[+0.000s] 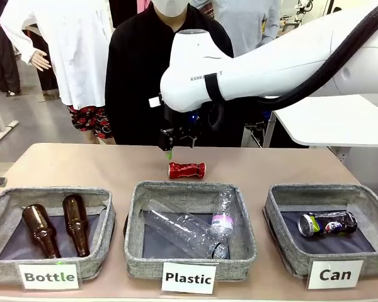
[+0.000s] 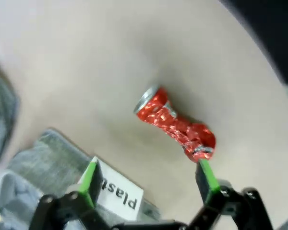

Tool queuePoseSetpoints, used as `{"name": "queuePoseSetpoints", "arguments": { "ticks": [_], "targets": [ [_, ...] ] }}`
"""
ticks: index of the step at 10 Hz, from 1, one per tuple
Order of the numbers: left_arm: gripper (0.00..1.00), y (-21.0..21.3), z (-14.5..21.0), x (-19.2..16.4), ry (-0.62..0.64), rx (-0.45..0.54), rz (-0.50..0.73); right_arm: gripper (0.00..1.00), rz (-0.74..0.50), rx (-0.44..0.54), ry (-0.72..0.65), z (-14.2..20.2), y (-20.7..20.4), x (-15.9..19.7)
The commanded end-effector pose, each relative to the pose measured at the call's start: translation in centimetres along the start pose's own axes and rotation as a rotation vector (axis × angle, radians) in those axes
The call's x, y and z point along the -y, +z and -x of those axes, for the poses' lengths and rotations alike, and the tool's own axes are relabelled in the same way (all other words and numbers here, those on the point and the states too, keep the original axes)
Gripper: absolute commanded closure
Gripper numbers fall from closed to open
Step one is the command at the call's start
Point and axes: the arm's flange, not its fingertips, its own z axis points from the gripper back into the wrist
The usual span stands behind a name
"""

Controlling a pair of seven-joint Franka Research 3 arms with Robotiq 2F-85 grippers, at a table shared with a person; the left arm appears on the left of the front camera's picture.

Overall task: Sort the can waste into the basket.
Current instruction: Pick up the can waste from the table and place it in the right Fabric basket.

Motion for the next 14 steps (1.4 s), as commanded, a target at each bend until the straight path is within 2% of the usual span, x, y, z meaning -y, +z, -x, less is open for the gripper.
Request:
{"name": "queuePoseSetpoints", "arguments": {
  "ticks": [1, 2, 5, 7, 9, 14],
  "targets": [
    [0.00, 0.3, 0.0, 0.3, -0.001, 0.000, 0.010, 0.00, -0.047, -0.084, 0.453, -0.7, -0.6, 1.0],
    [0.00, 0.3, 0.0, 0.3, -0.001, 0.000, 0.010, 0.00, -0.028, -0.080, 0.554, -0.4, -1.0, 0.5],
    [0.00, 0.3, 0.0, 0.3, -0.001, 0.000, 0.010, 0.00, 0.029, -0.012, 0.721, 1.2, -1.6, -0.5],
    [0.00, 0.3, 0.0, 0.3, -0.001, 0.000, 0.010, 0.00, 0.055, 0.028, 0.725, 3.1, -2.3, -1.4],
    [0.00, 0.3, 0.0, 0.3, -0.001, 0.000, 0.010, 0.00, 0.060, 0.003, 0.753, 4.3, -2.8, -1.5],
    [0.00, 0.3, 0.0, 0.3, -0.001, 0.000, 0.010, 0.00, 0.038, -0.032, 0.713, 5.2, -4.4, 1.2]
  ]
}}
